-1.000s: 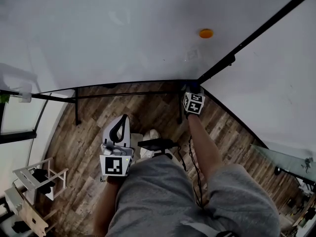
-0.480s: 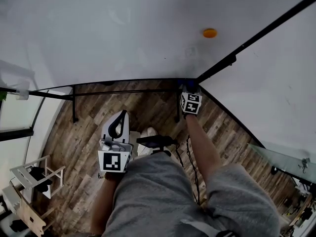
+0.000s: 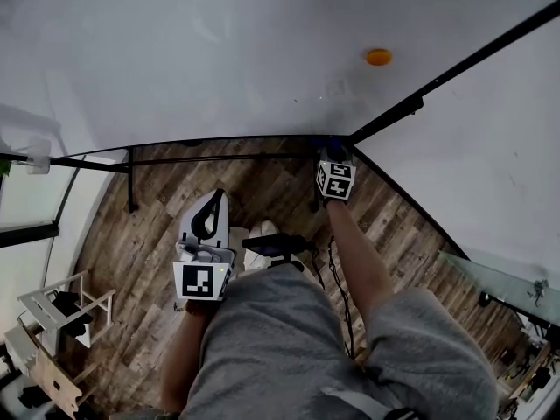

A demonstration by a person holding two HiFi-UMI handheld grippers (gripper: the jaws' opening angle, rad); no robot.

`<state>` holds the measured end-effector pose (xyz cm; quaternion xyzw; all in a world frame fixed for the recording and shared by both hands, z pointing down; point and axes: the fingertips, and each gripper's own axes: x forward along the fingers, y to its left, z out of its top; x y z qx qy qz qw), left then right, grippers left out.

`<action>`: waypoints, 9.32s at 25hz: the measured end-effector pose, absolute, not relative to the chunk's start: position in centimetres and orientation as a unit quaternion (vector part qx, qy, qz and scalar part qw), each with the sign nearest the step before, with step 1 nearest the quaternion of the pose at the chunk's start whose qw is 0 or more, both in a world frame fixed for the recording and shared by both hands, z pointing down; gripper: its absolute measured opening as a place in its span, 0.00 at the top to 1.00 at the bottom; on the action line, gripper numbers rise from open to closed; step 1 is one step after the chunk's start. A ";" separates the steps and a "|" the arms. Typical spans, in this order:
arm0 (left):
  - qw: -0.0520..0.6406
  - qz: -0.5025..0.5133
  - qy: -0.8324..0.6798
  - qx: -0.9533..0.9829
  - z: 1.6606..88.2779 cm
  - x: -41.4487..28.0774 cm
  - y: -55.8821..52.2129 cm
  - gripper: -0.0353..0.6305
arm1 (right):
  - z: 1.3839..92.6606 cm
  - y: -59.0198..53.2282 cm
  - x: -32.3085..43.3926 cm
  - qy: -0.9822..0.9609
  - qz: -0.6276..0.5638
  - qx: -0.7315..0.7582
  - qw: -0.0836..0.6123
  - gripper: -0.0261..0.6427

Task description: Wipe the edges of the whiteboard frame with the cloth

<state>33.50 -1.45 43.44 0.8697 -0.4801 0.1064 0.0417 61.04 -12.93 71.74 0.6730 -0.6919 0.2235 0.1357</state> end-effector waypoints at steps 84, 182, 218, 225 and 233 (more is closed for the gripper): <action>0.049 0.093 -0.517 0.850 42.0 21.7 -6.4 0.93 | 71.1 -15.3 44.6 -0.724 0.268 0.621 0.133 0.83; 0.063 0.038 -0.531 0.844 43.6 2.4 -11.0 0.93 | 70.3 -17.3 30.8 -0.705 0.279 0.638 0.136 0.83; 0.070 0.012 -0.583 0.810 42.7 -4.6 -9.8 0.93 | 69.9 -17.9 26.2 -0.703 0.294 0.631 0.145 0.84; 0.067 0.015 -0.602 0.795 42.8 -6.7 -9.9 0.93 | 69.7 -18.2 24.4 -0.716 0.290 0.619 0.144 0.84; 0.084 -0.004 -0.637 0.766 42.9 -10.9 -9.6 0.93 | 69.6 -18.7 21.4 -0.715 0.300 0.614 0.147 0.84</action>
